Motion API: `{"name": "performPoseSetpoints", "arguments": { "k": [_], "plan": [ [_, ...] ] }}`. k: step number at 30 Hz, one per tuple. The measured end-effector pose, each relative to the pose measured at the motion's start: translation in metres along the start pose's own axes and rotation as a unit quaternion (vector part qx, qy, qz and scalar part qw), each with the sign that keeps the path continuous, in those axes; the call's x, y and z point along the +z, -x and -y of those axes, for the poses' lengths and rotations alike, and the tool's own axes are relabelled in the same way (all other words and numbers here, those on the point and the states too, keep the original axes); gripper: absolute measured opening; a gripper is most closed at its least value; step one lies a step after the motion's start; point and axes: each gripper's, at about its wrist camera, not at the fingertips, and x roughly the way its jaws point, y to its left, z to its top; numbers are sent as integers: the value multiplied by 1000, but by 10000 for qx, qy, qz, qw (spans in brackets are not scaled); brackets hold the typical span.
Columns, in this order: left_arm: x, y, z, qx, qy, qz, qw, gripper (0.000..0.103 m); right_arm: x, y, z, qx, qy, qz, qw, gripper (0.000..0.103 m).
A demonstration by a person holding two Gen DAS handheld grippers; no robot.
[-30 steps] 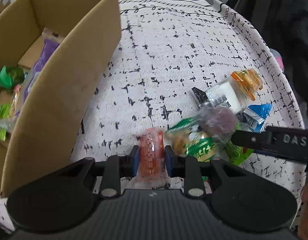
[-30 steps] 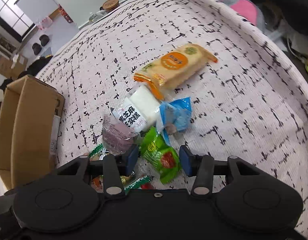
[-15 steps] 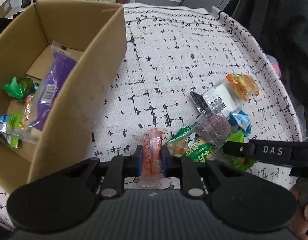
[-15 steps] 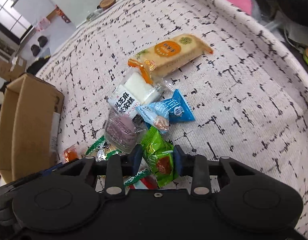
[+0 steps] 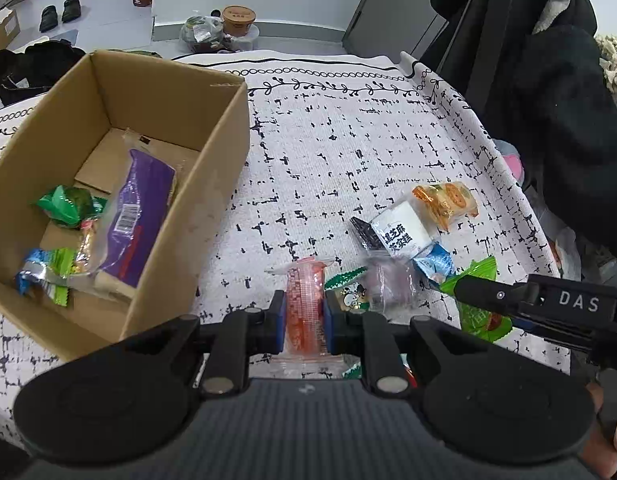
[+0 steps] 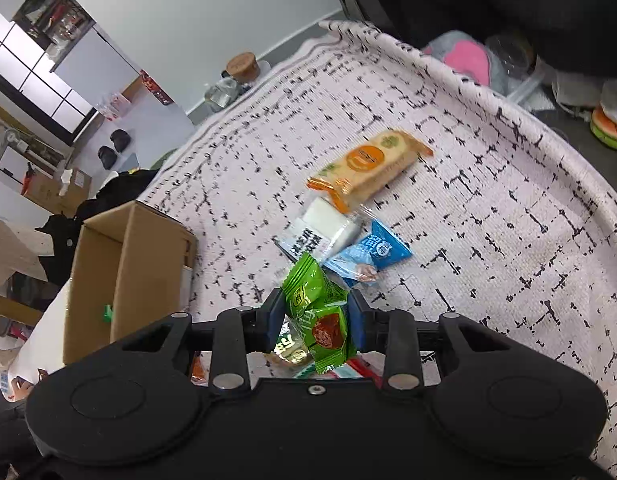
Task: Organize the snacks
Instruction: 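Grasp the pink-orange snack with the left tool while the right tool grasps the green pack, then carry both snacks over the box and open both tools to drop them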
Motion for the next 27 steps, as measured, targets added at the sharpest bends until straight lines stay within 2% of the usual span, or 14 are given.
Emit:
{"name": "performPoseSetpoints", "arguments": {
  "k": [14, 27],
  "plan": [
    [11, 39, -8, -55, -139, 268, 9995, 17, -31, 10, -45, 64, -369, 394, 9985, 33],
    [28, 66, -44, -5, -105, 512, 9986, 17, -28, 10, -98, 295, -160, 575, 9978, 33]
  ]
}}
